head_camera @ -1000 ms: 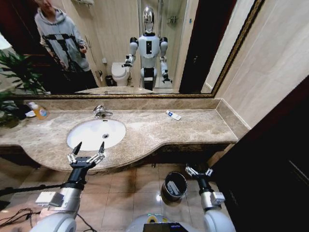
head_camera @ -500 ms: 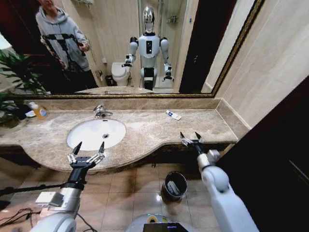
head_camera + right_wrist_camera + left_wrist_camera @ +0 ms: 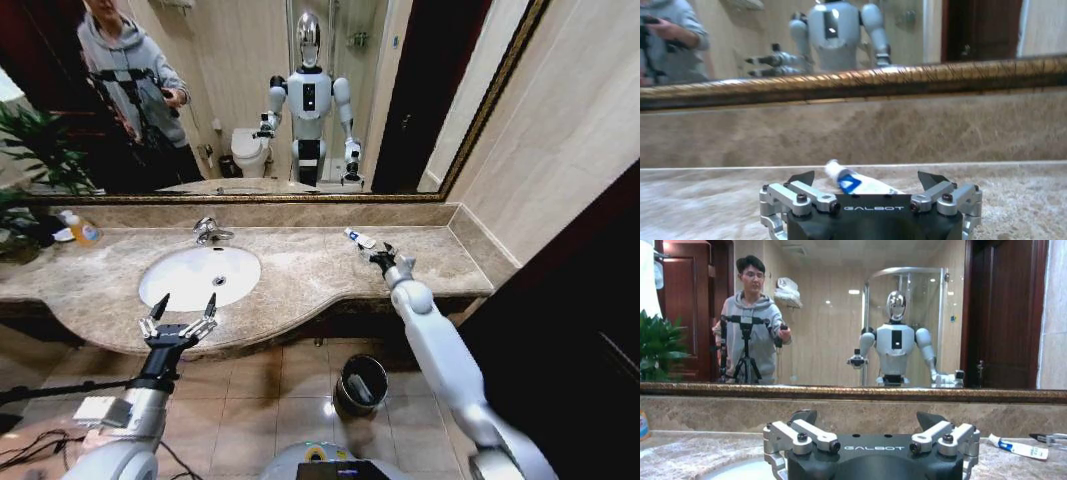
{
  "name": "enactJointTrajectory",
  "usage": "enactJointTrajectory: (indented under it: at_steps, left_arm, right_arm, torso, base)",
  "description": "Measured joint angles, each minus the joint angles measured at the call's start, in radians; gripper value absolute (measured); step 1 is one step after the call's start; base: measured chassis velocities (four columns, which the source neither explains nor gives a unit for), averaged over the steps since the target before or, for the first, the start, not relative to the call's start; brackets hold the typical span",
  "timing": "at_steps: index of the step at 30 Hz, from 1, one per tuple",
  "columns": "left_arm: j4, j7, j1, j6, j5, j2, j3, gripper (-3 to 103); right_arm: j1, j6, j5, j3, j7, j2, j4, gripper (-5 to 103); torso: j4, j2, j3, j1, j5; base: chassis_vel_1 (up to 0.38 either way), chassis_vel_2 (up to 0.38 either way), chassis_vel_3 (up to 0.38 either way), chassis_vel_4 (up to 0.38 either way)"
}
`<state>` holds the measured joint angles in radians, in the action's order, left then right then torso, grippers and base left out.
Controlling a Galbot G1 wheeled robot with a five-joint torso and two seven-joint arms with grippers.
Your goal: Pick up the trash from the sink and place it in the trash bin.
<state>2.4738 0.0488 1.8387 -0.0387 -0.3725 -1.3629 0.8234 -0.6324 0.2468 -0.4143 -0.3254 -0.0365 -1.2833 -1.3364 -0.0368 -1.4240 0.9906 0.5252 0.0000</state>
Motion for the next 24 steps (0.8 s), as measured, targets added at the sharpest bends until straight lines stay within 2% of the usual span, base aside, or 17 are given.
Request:
enactJointTrajectory:
  at_steps: [8,10,14,19,21,24]
  left_arm:
    - [0.0,0.0,0.0,0.0,0.0,0.0,0.0,100]
    - [0.0,0.0,0.0,0.0,0.0,0.0,0.0,100]
    - [0.0,0.0,0.0,0.0,0.0,0.0,0.0,100]
    - [0.0,0.0,0.0,0.0,0.0,0.0,0.0,100]
    - [0.0,0.0,0.0,0.0,0.0,0.0,0.0,100]
    - [0.0,0.0,0.0,0.0,0.0,0.0,0.0,100]
  right_arm:
    - [0.101,-0.042,0.017,0.006,0.023,-0.031,0.212,100]
    - [0.129,-0.066,0.053,0.005,0.029,-0.044,0.274,100]
    - [0.161,-0.089,0.091,0.006,0.039,-0.056,0.339,100]
    - [0.179,-0.094,0.093,0.001,0.041,-0.065,0.378,102]
    - [0.176,-0.095,0.089,-0.006,0.041,-0.062,0.378,100]
    - [0.163,-0.099,0.079,-0.019,0.043,-0.053,0.374,89]
  torso:
    - [0.0,0.0,0.0,0.0,-0.0001]
    - [0.0001,0.0,0.0,0.0,0.0001]
    - [0.0001,0.0,0.0,0.0,-0.0001]
    - [-0.0001,0.0,0.0,0.0,-0.0001]
    - [-0.0002,0.0,0.0,0.0,-0.0001]
    - [0.0002,0.0,0.0,0.0,0.0]
  base:
    - [0.0,0.0,0.0,0.0]
    - [0.0,0.0,0.0,0.0]
    - [0.0,0.0,0.0,0.0]
    - [0.0,0.0,0.0,0.0]
    - [0.0,0.0,0.0,0.0]
    - [0.0,0.0,0.0,0.0]
